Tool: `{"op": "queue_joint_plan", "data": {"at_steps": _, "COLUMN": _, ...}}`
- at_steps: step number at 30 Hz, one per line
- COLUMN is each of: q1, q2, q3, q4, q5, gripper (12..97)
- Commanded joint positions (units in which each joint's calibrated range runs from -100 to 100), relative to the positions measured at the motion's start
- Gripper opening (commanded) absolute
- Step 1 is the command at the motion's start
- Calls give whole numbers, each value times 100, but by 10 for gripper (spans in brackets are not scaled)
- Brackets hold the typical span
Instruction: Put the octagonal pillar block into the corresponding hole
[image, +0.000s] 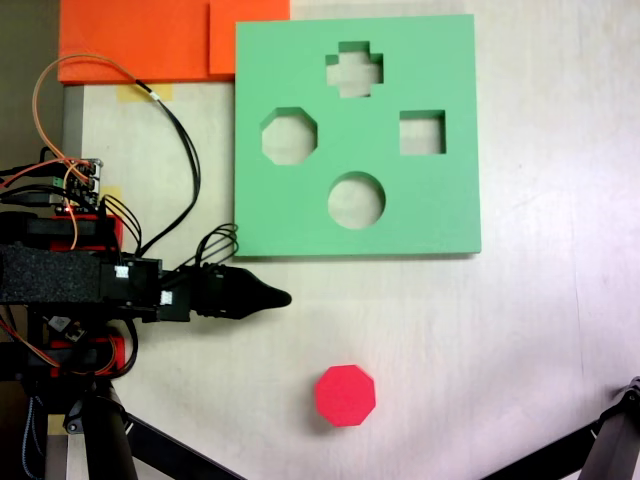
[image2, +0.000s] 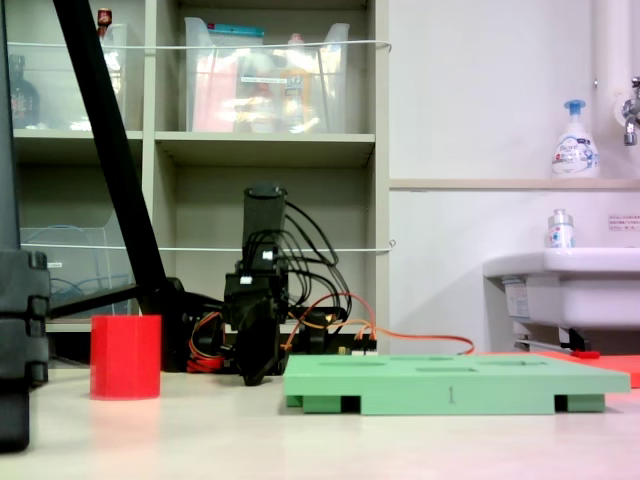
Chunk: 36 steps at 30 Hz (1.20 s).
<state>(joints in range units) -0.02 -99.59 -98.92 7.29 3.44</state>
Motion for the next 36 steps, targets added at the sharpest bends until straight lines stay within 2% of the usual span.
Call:
{"op": "queue_joint_plan", "data": {"at_steps": 1, "q1": 0, "q2": -41, "q3": -108, "q4": -561, "q5": -29, "gripper": 498}}
{"op": "queue_joint_plan", "data": {"at_steps": 25, "q1": -147, "q2": -41, "q3": -108, "q4": -570, "q5": 190, "gripper": 483}}
{"op": "queue_joint_plan", "data": {"at_steps": 26, "q1": -200, "q2": -41, "q3": -108, "q4": -570, "q5": 308, "gripper": 453}}
{"op": "queue_joint_plan", "data": {"at_steps": 27, "q1": -269, "q2": -41, "q3": -108, "q4": -503, "q5": 767, "gripper": 457}}
{"op": "queue_joint_plan", "data": {"at_steps": 29, "q1": -288, "q2": -41, "q3": -108, "q4": -291, "q5": 2081, "gripper": 461}}
{"op": "queue_joint_plan", "data": {"at_steps": 33, "q1": -493, "q2": -41, "q3": -108, "q4": -686, "q5": 2740, "gripper": 445}}
{"op": "queue_joint_plan", "data": {"at_steps": 36, "q1": -557, "q2": -41, "q3": 979, "q4": -2294, "q5": 3385, "gripper": 429}}
